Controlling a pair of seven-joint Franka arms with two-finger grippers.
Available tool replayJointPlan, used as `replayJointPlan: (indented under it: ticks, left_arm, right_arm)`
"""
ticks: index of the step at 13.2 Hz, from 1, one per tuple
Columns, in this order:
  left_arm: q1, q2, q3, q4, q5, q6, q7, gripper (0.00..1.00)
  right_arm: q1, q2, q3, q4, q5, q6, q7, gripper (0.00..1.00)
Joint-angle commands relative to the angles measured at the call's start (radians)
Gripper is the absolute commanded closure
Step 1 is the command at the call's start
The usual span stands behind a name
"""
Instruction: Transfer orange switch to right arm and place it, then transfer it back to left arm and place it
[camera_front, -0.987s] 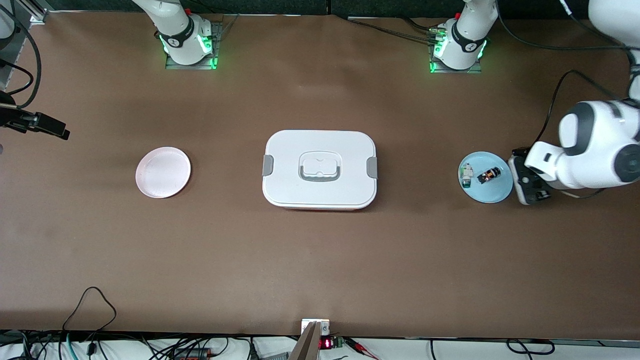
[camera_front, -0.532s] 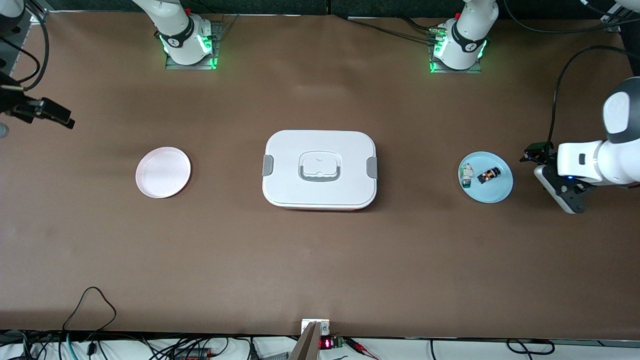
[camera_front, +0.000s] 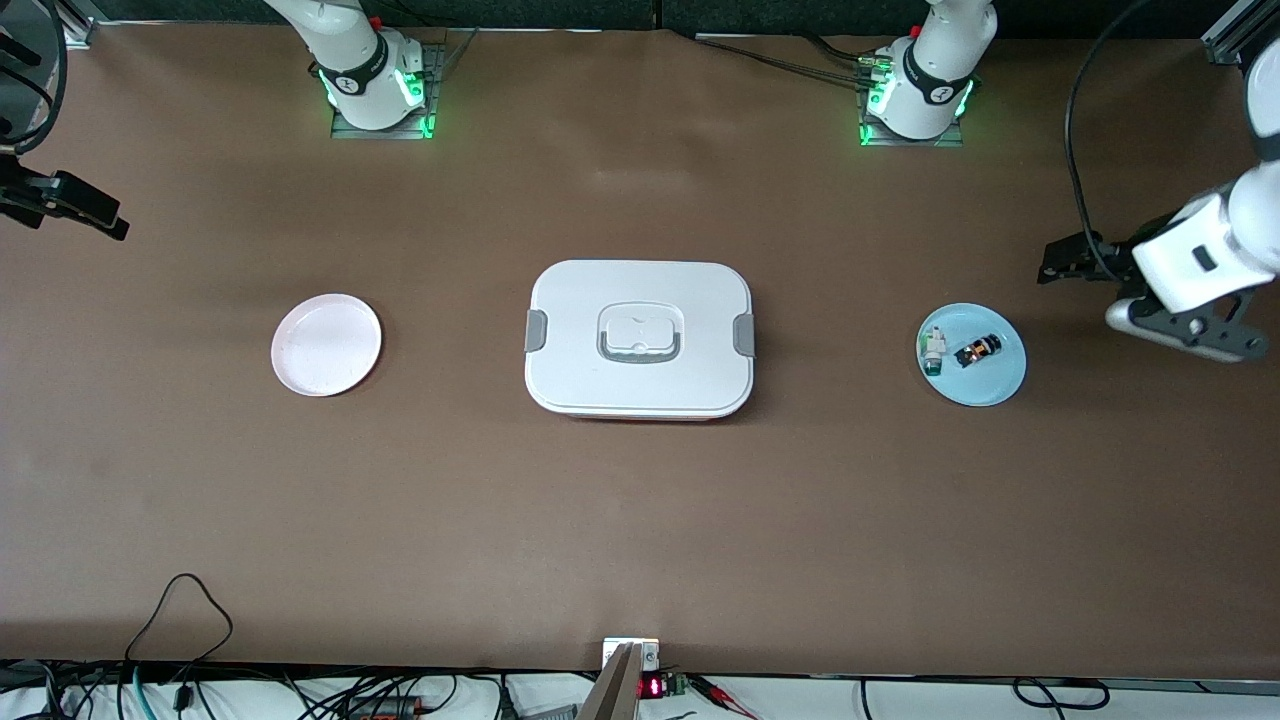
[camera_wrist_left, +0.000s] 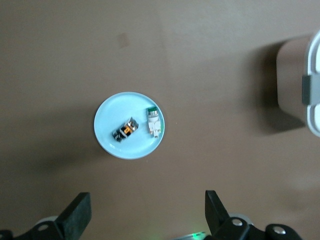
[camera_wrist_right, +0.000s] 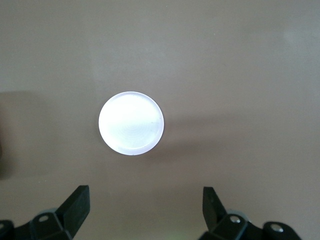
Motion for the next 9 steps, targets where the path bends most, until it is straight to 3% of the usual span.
replayJointPlan:
  ticks: [1, 5, 7, 9]
  left_arm:
    - [0.007, -0.010, 0.003, 0.091, -0.010, -0.094, -0.091, 0.00]
    - [0.021, -0.013, 0.005, 0.093, -0.009, -0.113, -0.075, 0.00]
    - [-0.023, -0.017, 0.019, 0.096, -0.010, -0.113, -0.086, 0.00]
    - [-0.199, -0.042, 0.174, 0.098, -0.016, -0.108, -0.085, 0.00]
  right_arm:
    - [0.035, 0.025, 0.002, 0.027, 0.006, -0.042, -0.046, 0.00]
    - [0.040, 0.022, -0.001, 0.031, 0.011, -0.040, -0.043, 0.00]
    - [0.036, 0.025, -0.004, 0.042, 0.009, -0.039, -0.040, 0.00]
    - [0.036, 0.025, -0.004, 0.042, 0.009, -0.040, -0.043, 0.00]
